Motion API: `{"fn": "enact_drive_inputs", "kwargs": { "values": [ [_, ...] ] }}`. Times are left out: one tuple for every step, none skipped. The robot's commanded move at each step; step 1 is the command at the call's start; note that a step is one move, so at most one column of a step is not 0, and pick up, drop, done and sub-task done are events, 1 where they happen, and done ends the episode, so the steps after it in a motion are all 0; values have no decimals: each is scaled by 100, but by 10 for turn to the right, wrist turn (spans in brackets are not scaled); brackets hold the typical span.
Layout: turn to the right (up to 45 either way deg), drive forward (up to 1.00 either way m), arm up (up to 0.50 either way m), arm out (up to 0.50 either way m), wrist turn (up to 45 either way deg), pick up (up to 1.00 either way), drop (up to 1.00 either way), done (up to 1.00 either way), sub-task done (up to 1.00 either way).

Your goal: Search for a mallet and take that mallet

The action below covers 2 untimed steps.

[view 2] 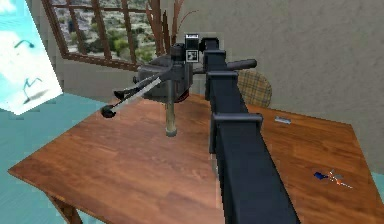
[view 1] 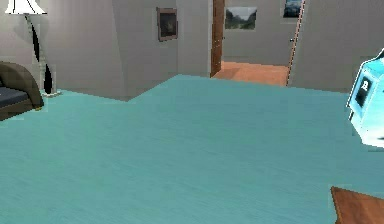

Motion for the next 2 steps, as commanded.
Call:
{"fn": "enact_drive_inputs", "kwargs": {
  "values": [
    [0, 0, 0, 0, 450, 0, 0, 0, 0],
    [0, 0, 0, 0, 270, 0, 0, 0, 0]
  ]
}}
